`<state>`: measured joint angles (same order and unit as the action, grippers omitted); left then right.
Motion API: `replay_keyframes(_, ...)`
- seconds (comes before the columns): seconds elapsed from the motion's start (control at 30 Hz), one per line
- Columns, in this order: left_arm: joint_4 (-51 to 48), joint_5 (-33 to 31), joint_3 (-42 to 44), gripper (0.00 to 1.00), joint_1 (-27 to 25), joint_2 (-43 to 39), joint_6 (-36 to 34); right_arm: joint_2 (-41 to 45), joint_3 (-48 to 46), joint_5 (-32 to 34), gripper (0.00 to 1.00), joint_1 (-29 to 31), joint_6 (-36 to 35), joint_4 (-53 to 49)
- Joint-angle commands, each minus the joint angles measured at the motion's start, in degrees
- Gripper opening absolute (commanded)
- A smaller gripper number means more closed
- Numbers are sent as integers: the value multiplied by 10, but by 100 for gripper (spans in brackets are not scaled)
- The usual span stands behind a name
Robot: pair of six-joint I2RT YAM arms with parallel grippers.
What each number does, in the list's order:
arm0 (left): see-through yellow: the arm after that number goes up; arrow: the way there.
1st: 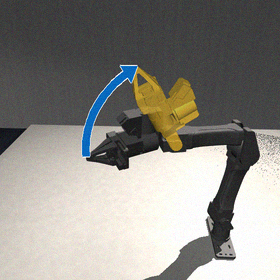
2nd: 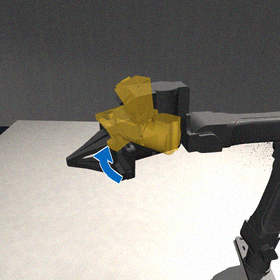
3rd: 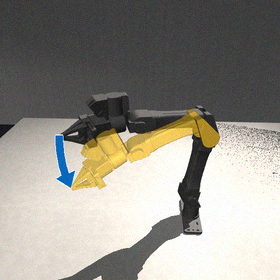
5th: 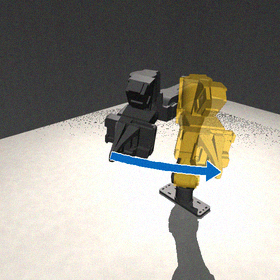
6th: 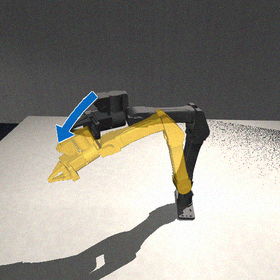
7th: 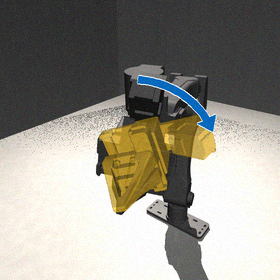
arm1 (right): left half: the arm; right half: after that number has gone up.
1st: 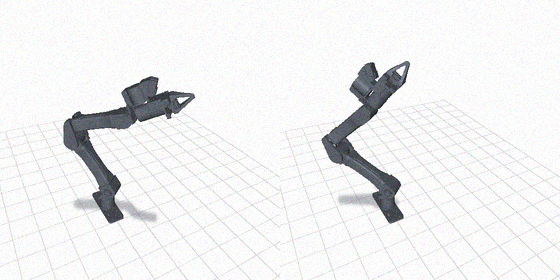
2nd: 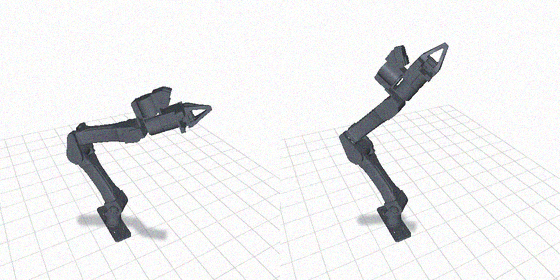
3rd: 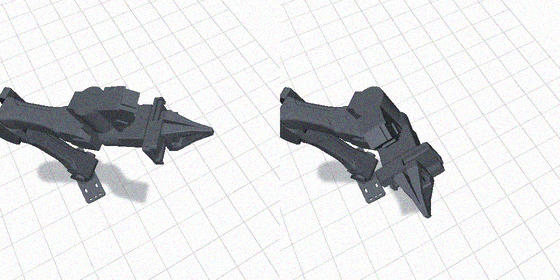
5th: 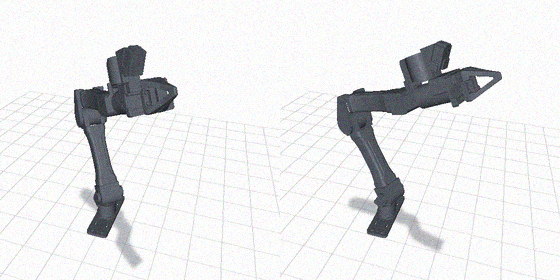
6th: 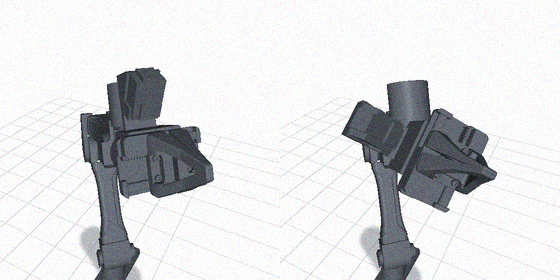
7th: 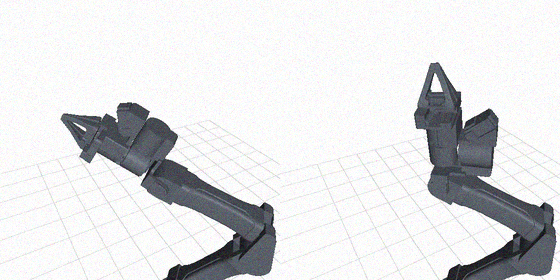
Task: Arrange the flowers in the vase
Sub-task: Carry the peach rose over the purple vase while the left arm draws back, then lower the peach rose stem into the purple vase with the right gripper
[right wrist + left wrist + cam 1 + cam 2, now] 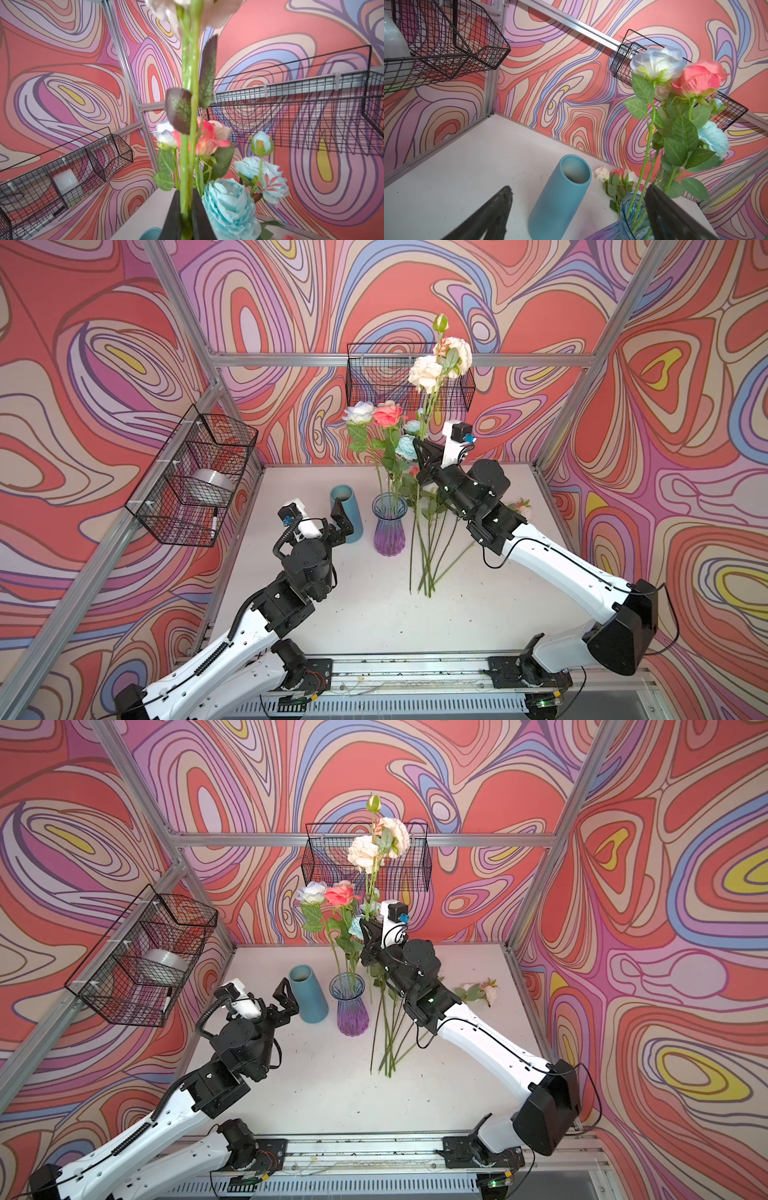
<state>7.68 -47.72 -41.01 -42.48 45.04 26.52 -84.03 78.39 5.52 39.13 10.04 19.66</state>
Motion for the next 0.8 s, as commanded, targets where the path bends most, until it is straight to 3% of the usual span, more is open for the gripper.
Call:
replay_keyframes(0.0,-26,9,-16,100,12,2,23,-29,36,-5,0,6,-22,35)
replay_keyframes(0.33,-42,74,-19,100,44,4,60,-110,100,-17,0,15,-22,55)
replay_keyframes(0.77,-57,121,-24,99,67,17,89,-119,16,21,2,64,-34,56)
